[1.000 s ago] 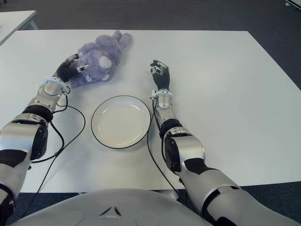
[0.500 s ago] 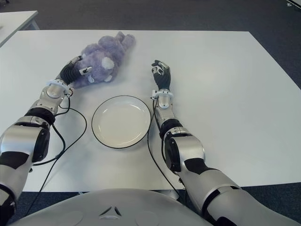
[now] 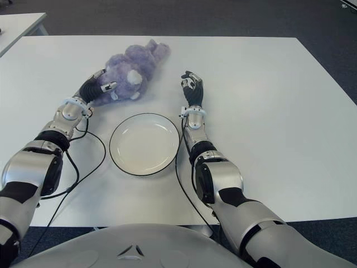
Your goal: Put the doll into the plate.
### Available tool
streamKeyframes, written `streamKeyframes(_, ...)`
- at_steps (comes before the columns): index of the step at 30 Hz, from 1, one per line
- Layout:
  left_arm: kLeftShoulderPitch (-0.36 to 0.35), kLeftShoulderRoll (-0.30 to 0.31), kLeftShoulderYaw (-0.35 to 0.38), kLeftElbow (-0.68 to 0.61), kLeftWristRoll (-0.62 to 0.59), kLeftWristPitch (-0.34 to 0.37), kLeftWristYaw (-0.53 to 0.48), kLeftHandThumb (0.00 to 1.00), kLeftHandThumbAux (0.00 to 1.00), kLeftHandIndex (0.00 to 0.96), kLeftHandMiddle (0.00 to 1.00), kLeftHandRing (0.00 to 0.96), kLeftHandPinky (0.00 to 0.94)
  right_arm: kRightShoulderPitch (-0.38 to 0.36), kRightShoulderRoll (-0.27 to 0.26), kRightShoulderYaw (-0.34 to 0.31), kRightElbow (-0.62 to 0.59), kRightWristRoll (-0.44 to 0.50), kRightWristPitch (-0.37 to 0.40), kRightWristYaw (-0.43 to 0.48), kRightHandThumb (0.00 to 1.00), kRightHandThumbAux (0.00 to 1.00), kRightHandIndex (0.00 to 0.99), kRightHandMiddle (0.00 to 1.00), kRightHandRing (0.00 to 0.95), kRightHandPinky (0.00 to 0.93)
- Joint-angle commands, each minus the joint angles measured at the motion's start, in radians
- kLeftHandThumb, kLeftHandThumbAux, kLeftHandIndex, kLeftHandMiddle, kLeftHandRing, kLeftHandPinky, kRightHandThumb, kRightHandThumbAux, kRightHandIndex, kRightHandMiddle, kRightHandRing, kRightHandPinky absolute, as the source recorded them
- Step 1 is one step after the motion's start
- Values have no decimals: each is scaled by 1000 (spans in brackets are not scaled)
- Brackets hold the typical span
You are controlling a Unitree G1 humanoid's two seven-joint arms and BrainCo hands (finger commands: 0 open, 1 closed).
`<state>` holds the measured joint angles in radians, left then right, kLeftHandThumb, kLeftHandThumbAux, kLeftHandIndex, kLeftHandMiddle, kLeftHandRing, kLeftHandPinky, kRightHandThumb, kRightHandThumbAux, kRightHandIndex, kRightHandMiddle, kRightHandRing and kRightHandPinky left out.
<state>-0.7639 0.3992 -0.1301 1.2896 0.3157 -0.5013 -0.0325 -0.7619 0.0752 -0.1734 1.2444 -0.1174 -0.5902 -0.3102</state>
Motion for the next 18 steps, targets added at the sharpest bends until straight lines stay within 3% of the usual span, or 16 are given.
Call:
streamKeyframes(1, 113, -91, -61, 37, 40, 14, -87, 0, 335, 0, 0, 43, 110, 201, 88, 0, 119, -3, 93, -11, 714, 725, 420, 210, 96, 77)
streamKeyframes(5, 119, -93, -77, 22, 48, -13, -72, 0, 358, 0, 0, 94, 170, 202, 86, 3, 120, -8, 96, -12, 714, 725, 419, 209, 101, 95)
streamKeyframes(8, 123, -99, -91, 10, 54, -18, -60, 26, 391, 0, 0, 97, 110, 203, 86, 3, 120, -9, 95, -11, 714, 725, 419, 209, 108, 107)
streamKeyframes(13, 123, -105, -96, -2, 40, 0, -66, 92, 435, 0, 26, 98, 135, 204, 87, 5, 121, -12, 92, -12, 715, 725, 419, 211, 112, 111)
streamKeyframes(14, 122, -107, -94, -5, 35, 4, -68, 160, 465, 29, 124, 186, 262, 204, 87, 5, 121, -12, 91, -12, 715, 725, 419, 212, 113, 110)
streamKeyframes(15, 119, -110, -89, -8, 27, 10, -69, 165, 467, 31, 131, 193, 271, 204, 87, 5, 121, -13, 90, -12, 715, 725, 419, 213, 113, 110)
streamKeyframes(16, 118, -113, -86, -11, 22, 13, -69, 235, 501, 113, 219, 296, 370, 205, 87, 5, 121, -13, 90, -11, 715, 725, 420, 213, 113, 108)
streamKeyframes(17, 117, -116, -81, -13, 16, 18, -68, 248, 506, 127, 234, 313, 387, 205, 88, 4, 121, -13, 89, -11, 715, 724, 420, 213, 113, 108)
streamKeyframes(18, 117, -119, -75, -14, 9, 22, -65, 299, 529, 201, 288, 381, 441, 204, 88, 4, 121, -13, 93, -10, 715, 724, 420, 213, 113, 107)
